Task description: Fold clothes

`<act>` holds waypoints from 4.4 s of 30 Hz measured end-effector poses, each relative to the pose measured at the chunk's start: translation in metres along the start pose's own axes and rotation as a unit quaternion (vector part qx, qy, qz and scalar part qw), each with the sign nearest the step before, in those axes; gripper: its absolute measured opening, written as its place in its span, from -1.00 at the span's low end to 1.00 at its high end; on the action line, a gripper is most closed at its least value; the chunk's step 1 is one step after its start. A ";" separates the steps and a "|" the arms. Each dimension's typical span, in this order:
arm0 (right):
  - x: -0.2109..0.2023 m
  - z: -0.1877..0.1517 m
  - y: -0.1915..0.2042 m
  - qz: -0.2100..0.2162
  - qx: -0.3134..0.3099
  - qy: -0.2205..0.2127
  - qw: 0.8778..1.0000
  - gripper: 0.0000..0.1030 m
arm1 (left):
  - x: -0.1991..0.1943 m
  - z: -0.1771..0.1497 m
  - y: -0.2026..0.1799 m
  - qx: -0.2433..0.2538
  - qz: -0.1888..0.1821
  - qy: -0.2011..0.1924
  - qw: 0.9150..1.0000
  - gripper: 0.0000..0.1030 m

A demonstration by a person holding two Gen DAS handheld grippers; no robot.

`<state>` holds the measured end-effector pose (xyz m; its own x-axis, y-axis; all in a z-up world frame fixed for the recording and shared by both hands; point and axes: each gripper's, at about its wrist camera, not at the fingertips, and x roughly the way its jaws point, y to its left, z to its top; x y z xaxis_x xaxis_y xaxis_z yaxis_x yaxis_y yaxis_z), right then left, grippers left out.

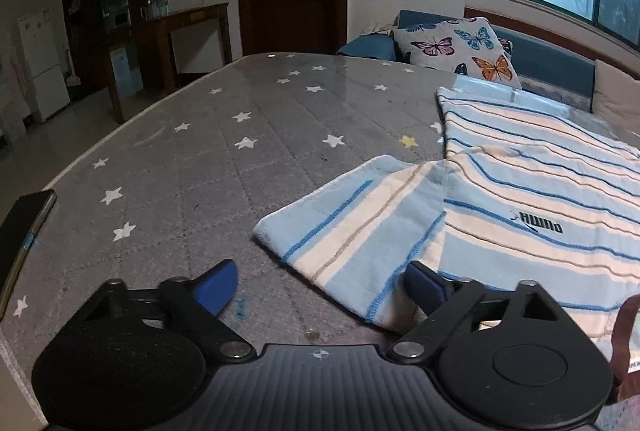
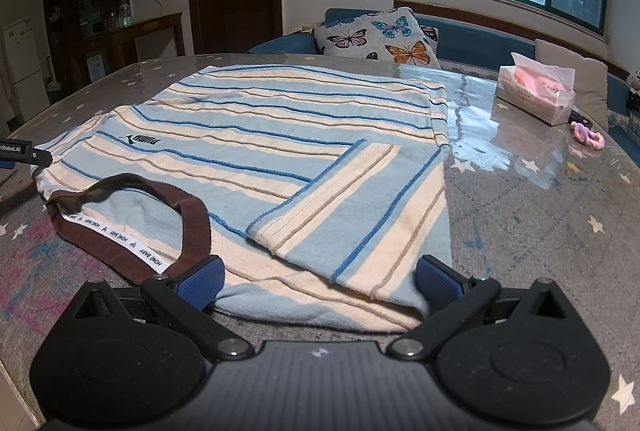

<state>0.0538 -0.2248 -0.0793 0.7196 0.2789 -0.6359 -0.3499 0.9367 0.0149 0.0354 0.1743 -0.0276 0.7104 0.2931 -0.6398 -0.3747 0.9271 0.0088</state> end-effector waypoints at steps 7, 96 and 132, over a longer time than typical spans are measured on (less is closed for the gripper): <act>0.000 0.000 0.000 0.000 0.000 0.000 1.000 1.00 | 0.002 0.004 0.013 -0.038 -0.003 0.000 0.999 0.52; -0.029 0.013 0.002 0.047 -0.149 0.043 0.987 0.26 | -0.068 -0.028 -0.074 0.377 -0.193 -0.062 0.904 0.02; -0.075 0.012 0.002 0.093 -0.168 0.012 0.981 -0.92 | -0.123 -0.046 -0.060 0.415 -0.220 -0.105 0.877 -0.88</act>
<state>0.0063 -0.2417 -0.0221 0.6107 0.4299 -0.6650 -0.6549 0.7463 -0.1189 -0.0571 0.0721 0.0149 0.8043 -0.1788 -0.5667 0.4629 0.7865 0.4089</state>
